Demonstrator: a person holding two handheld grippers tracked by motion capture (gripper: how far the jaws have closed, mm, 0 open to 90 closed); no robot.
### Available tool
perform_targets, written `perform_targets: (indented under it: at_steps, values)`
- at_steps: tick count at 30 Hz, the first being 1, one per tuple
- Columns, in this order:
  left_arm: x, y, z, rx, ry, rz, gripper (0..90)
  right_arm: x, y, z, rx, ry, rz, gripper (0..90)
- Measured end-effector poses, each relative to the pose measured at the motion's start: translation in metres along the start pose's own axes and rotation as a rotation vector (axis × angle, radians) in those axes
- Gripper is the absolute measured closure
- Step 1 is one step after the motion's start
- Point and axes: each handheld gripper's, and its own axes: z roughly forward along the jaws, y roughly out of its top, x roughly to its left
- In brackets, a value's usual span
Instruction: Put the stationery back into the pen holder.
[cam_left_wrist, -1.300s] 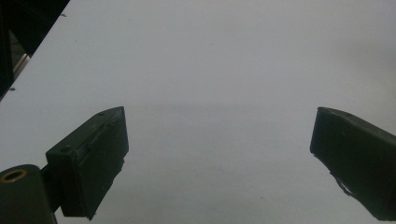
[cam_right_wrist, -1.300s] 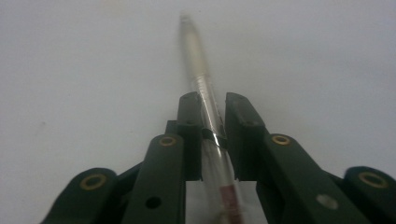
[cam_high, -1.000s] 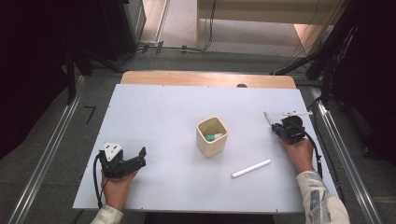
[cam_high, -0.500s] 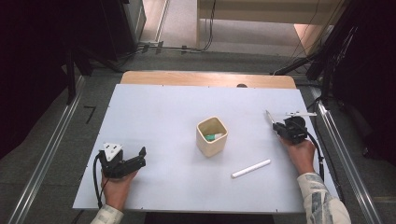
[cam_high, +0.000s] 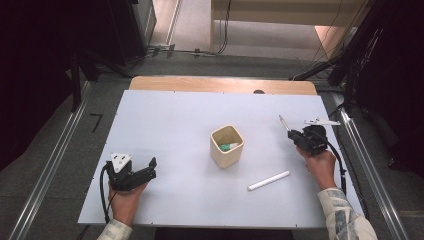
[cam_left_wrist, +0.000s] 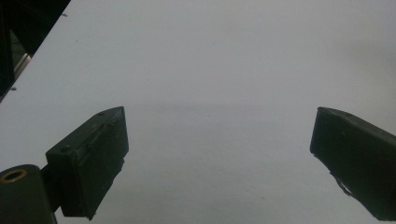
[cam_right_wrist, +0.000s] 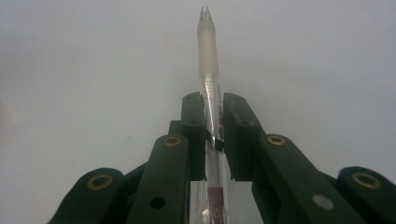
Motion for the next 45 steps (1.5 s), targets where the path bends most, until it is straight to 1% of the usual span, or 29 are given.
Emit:
perform_targets:
  at_steps: [17, 27, 33, 39, 45]
  values:
    - [0.000, 0.000, 0.000, -0.001, -0.001, 0.001, 5.2, 0.031, 0.011, -0.016, -0.057, 0.081, -0.059, 77.8]
    - [0.000, 0.000, -0.001, -0.001, -0.001, 0.002, 5.2, 0.055, 0.020, -0.025, -0.091, 0.147, -0.091, 77.7]
    - [0.000, 0.000, -0.001, -0.001, -0.002, 0.002, 5.2, 0.069, 0.027, -0.029, -0.104, 0.178, -0.117, 77.8]
    - [0.000, 0.000, -0.001, -0.004, -0.001, 0.000, 5.3, 0.078, 0.031, -0.031, -0.109, 0.194, -0.129, 77.7]
    - [0.000, 0.000, 0.000, -0.003, -0.003, 0.001, 5.3, 0.084, 0.033, -0.030, -0.112, 0.204, -0.140, 77.7]
